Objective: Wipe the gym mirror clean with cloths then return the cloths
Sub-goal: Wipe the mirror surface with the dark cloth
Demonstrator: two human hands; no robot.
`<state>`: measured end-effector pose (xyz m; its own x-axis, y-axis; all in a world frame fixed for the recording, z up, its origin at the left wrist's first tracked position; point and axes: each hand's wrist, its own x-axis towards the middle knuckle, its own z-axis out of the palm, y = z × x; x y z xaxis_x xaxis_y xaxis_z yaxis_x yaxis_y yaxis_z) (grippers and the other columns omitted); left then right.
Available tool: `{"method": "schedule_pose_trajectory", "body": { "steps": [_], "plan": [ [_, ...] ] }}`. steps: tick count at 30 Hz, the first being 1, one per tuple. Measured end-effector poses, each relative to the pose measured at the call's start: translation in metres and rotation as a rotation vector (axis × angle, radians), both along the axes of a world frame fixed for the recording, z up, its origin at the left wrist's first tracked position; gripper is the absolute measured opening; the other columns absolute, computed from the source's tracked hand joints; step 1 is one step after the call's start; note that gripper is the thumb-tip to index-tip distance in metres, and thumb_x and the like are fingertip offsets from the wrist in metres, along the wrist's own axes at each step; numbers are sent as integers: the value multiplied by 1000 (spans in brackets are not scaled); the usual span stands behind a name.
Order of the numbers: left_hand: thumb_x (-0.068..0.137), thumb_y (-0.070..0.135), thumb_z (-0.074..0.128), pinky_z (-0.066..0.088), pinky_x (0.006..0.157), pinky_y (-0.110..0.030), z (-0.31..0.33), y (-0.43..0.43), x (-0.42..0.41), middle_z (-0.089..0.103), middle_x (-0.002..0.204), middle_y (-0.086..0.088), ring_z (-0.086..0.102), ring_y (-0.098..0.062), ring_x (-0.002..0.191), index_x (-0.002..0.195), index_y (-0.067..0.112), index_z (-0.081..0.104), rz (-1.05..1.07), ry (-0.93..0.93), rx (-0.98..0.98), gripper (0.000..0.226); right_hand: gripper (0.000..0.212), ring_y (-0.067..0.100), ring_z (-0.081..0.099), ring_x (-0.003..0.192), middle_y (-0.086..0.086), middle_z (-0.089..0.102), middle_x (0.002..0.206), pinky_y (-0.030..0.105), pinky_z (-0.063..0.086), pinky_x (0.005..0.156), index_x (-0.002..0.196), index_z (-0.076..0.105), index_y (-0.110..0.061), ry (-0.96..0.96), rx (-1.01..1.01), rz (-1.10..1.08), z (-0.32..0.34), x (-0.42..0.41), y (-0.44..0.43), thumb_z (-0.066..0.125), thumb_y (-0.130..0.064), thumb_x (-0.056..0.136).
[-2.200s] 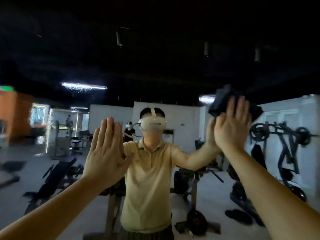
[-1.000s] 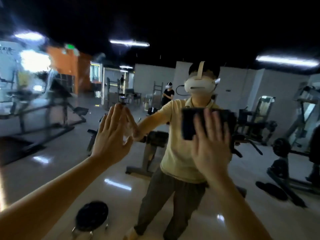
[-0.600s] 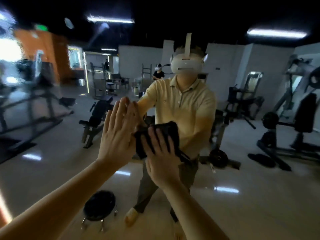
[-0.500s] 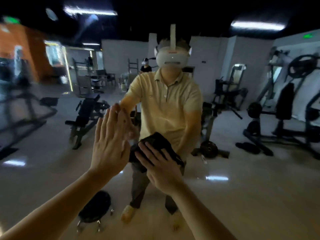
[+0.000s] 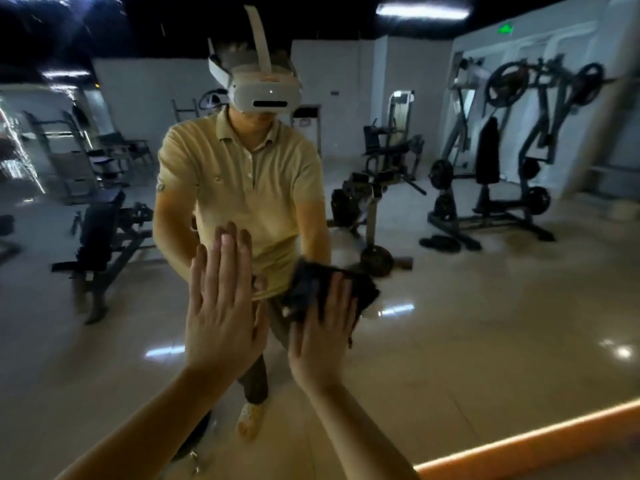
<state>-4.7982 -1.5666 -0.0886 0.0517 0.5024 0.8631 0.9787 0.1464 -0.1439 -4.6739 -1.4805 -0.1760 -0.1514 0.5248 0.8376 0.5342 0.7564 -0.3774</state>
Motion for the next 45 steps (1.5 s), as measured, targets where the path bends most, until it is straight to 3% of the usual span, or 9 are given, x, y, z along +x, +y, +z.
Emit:
{"method": "schedule_pose_trajectory", "body": {
  "steps": [4, 11, 15, 18, 22, 29, 32, 38, 45],
  "plan": [
    [102, 42, 39, 11, 129, -62, -35, 2, -4, 1, 174, -22, 4, -39, 161, 165, -2, 11, 43, 47, -127, 82, 68, 30, 15, 160, 8, 12, 175, 53, 27, 124, 167, 19, -24, -376, 221, 63, -31, 53, 26, 46, -37, 106],
    [101, 45, 40, -5, 130, -56, -48, 18, -12, -5, 174, -23, -4, -39, 161, 166, 0, 4, 65, 57, -99, 87, 57, 50, 8, 157, 35, 12, 167, 52, 9, 130, 158, 22, 10, 359, -558, -316, -36, 125, 88, 35, -15, 108],
    [105, 42, 37, -1, 130, -56, -47, 13, -14, 0, 174, -22, 1, -39, 162, 166, 1, 7, 38, 58, -112, 79, 58, 59, 18, 151, 42, 20, 160, 62, 17, 125, 154, 31, 11, 463, -457, -291, -37, 35, 27, 38, -17, 105],
    [108, 44, 31, -1, 131, -53, -43, 4, -27, 2, 175, -18, 5, -37, 162, 167, 5, 10, -25, 78, -165, 74, 67, 46, 9, 158, 26, 7, 171, 65, 22, 124, 166, 12, -10, 236, -335, -128, -49, -16, -35, 39, -26, 106],
    [107, 45, 33, 1, 131, -52, -32, -5, -30, 5, 175, -18, 7, -36, 162, 166, 3, 15, -53, 109, -189, 75, 61, 38, 11, 160, 20, 11, 172, 62, 32, 121, 162, 28, -5, -22, -150, -14, -57, 29, -22, 42, -31, 108],
    [102, 31, 52, 19, 127, -62, -16, -53, -43, 14, 174, -19, 16, -39, 160, 164, 1, 23, -221, 39, -185, 75, 63, 44, 14, 158, 30, 16, 168, 56, 16, 128, 159, 27, 7, 551, -317, -317, 66, 8, 26, 26, -35, 112],
    [97, 25, 55, 15, 130, -55, -4, -74, -66, 12, 174, -20, 16, -39, 160, 167, 7, 13, -190, -52, -67, 84, 64, 39, 12, 160, 22, 13, 172, 57, 14, 128, 164, 20, -5, 385, -117, -235, 49, -67, -25, 33, -33, 108],
    [103, 23, 39, 12, 131, -55, 26, -105, -94, 13, 172, -24, 15, -41, 160, 162, -6, 20, -84, -55, 9, 68, 71, 21, 6, 162, 2, -1, 176, 45, 23, 125, 165, 25, -24, -576, 499, 230, 18, -96, -65, 57, -34, 102],
    [101, 31, 46, 13, 131, -55, 65, -129, -128, 15, 173, -23, 15, -37, 161, 162, -7, 21, -41, -7, 18, 76, 67, 31, 7, 161, 13, 13, 174, 57, 11, 128, 166, 24, -17, 102, 252, -196, 215, -62, 0, 38, -40, 105]
  ]
}}
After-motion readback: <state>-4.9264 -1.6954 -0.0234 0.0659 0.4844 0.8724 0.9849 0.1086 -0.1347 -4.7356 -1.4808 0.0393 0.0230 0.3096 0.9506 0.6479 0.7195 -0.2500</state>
